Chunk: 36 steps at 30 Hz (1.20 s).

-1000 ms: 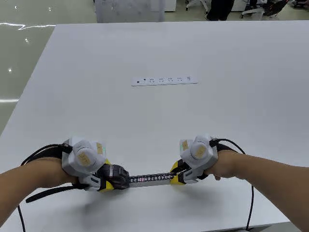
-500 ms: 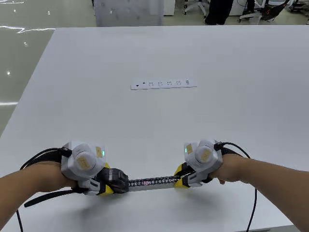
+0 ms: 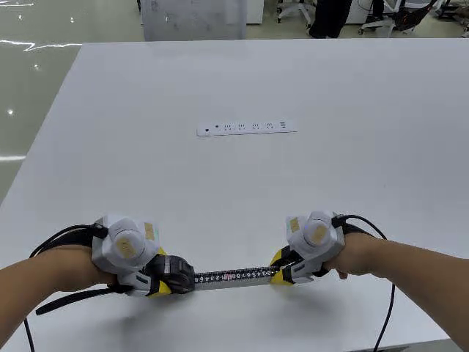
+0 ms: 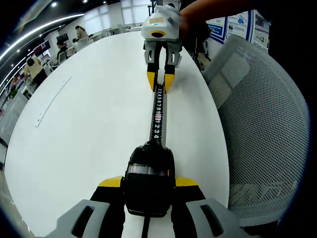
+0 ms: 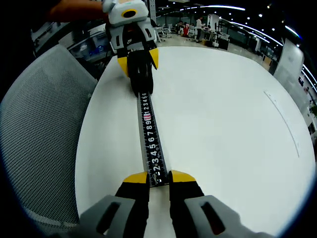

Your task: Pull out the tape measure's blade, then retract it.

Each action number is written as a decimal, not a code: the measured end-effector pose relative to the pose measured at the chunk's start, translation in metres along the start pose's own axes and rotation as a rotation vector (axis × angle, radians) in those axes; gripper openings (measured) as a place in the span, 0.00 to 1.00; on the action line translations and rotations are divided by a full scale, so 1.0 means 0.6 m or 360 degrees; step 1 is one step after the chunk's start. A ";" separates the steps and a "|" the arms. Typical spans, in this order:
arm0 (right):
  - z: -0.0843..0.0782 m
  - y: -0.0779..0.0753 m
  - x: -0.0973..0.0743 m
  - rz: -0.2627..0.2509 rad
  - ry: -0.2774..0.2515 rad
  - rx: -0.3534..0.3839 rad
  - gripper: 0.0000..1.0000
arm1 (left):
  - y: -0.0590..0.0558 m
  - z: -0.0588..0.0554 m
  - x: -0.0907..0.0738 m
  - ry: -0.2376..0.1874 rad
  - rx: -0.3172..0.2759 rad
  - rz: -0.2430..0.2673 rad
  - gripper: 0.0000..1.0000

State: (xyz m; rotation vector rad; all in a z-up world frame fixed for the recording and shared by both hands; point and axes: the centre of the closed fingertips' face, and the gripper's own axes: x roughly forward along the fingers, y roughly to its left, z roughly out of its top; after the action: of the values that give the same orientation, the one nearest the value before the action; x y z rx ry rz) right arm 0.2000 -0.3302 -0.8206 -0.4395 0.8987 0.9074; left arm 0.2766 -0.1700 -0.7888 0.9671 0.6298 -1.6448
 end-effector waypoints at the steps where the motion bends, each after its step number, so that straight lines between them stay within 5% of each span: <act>1: -0.001 0.000 -0.001 -0.0001 0.0001 0.0000 0.13 | 0.000 0.000 0.000 -0.0002 -0.0002 0.0000 0.32; 36: -0.035 -0.010 -0.023 -0.0019 0.0026 0.0037 0.13 | 0.000 0.001 0.000 0.0003 -0.0007 -0.0001 0.32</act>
State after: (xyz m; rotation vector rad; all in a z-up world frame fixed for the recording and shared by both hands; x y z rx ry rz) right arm 0.1906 -0.3543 -0.8213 -0.4325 0.9196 0.8827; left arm 0.2767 -0.1703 -0.7883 0.9656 0.6343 -1.6426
